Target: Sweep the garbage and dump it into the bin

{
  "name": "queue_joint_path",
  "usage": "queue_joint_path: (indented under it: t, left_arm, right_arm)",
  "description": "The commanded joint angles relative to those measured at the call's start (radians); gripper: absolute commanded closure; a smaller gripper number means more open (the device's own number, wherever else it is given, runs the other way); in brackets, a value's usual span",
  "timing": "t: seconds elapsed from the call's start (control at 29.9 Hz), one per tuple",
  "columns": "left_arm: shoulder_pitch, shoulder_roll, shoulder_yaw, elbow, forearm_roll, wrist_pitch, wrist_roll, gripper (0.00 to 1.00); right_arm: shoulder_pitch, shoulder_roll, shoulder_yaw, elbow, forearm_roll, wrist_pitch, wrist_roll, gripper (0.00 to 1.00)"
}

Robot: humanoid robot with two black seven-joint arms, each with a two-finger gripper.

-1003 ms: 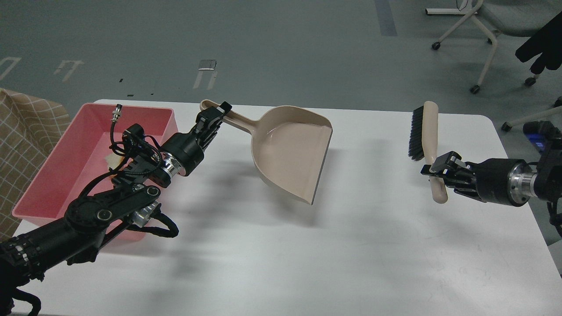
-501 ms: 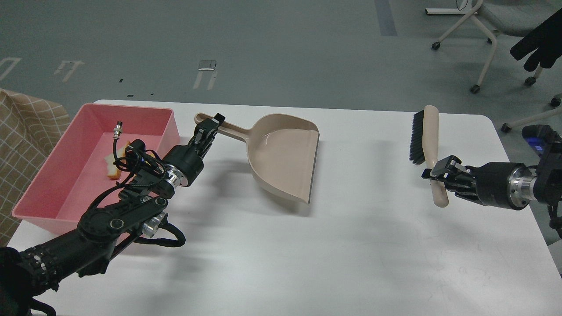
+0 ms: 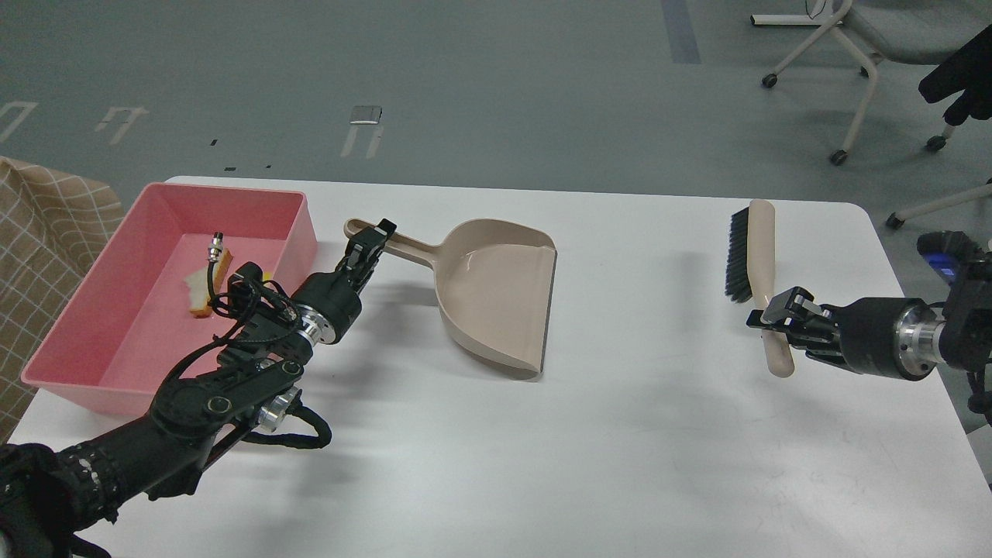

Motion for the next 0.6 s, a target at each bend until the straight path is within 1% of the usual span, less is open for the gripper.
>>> queue_joint_path:
  t: [0.0, 0.4, 0.43, 0.47, 0.57]
  left_arm:
    - [0.0, -0.001, 0.002, 0.006, 0.0, 0.0, 0.0, 1.0]
    - [0.002, -0.007, 0.002, 0.006, 0.0, 0.0, 0.0, 1.0]
    - [0.002, -0.007, 0.002, 0.006, 0.002, 0.001, 0.0, 0.98]
    - [0.003, -0.007, 0.002, 0.006, 0.0, 0.001, 0.0, 0.94]
    - [0.008, -0.007, 0.002, 0.006, 0.002, 0.001, 0.0, 0.86]
  right_arm:
    - [0.0, -0.002, -0.001, 0.0, -0.002, 0.0, 0.0, 0.96]
    - [-0.002, -0.043, -0.002, -0.022, -0.016, 0.0, 0.0, 0.96]
    - [-0.003, -0.043, -0.002, -0.023, -0.016, 0.0, 0.0, 0.96]
    - [-0.005, -0.043, -0.01, -0.028, -0.017, 0.0, 0.0, 0.96]
    - [-0.003, -0.043, -0.037, -0.034, -0.022, 0.0, 0.0, 0.96]
